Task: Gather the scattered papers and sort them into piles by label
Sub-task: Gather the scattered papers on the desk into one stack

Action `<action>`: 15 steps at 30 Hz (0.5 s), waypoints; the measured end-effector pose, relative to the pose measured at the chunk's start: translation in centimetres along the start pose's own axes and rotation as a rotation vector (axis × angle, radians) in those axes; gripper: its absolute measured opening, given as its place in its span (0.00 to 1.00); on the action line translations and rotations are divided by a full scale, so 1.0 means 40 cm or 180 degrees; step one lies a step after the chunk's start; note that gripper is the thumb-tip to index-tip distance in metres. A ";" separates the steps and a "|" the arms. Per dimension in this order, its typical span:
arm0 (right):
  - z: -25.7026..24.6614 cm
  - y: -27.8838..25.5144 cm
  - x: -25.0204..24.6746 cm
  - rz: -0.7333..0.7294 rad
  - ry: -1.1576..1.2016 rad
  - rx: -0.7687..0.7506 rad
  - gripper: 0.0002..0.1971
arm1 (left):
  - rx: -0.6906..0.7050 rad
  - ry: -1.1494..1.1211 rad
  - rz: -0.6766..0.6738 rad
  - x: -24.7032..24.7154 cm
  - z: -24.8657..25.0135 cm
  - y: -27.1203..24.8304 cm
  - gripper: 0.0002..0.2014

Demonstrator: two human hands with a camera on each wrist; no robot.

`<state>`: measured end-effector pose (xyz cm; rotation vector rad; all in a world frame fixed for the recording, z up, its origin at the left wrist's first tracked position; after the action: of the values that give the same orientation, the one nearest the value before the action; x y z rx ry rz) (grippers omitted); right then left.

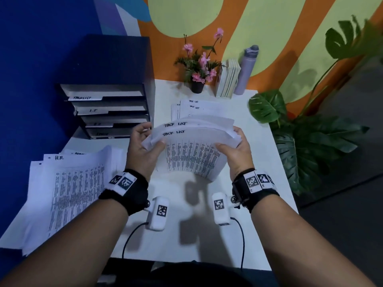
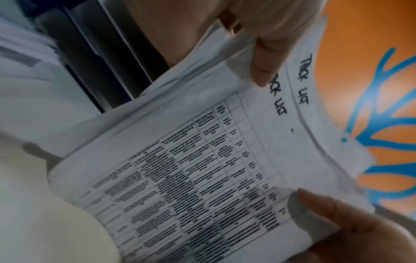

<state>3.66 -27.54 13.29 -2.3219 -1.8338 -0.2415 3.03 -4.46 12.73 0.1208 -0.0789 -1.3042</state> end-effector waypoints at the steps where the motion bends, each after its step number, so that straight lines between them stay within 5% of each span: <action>1: 0.009 0.005 0.000 0.0001 -0.0025 0.0059 0.22 | -0.0048 0.0073 0.0028 0.004 -0.005 0.010 0.19; 4: 0.031 0.005 -0.004 0.0103 -0.0062 0.0058 0.16 | -0.0127 0.0538 0.0173 0.013 -0.008 0.025 0.14; 9: 0.021 -0.002 -0.012 -0.0047 -0.0040 0.0018 0.19 | 0.0186 0.0355 0.0062 0.028 0.029 0.047 0.23; 15: -0.069 0.020 0.005 -0.0365 -0.0674 -0.1038 0.22 | -0.0047 -0.0010 0.0057 0.034 0.023 0.096 0.40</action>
<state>4.41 -28.17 16.00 -2.5411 -2.1769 -0.3455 6.94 -4.81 14.13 0.1052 -0.0729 -1.2870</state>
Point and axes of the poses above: each hand's wrist, its own y-axis towards the middle knuckle, its own x-axis out of the palm, z = x × y, the point moved 2 cm from there along y, towards the middle knuckle, and after that the axes turned 4 degrees about y, right-handed, at the moved point
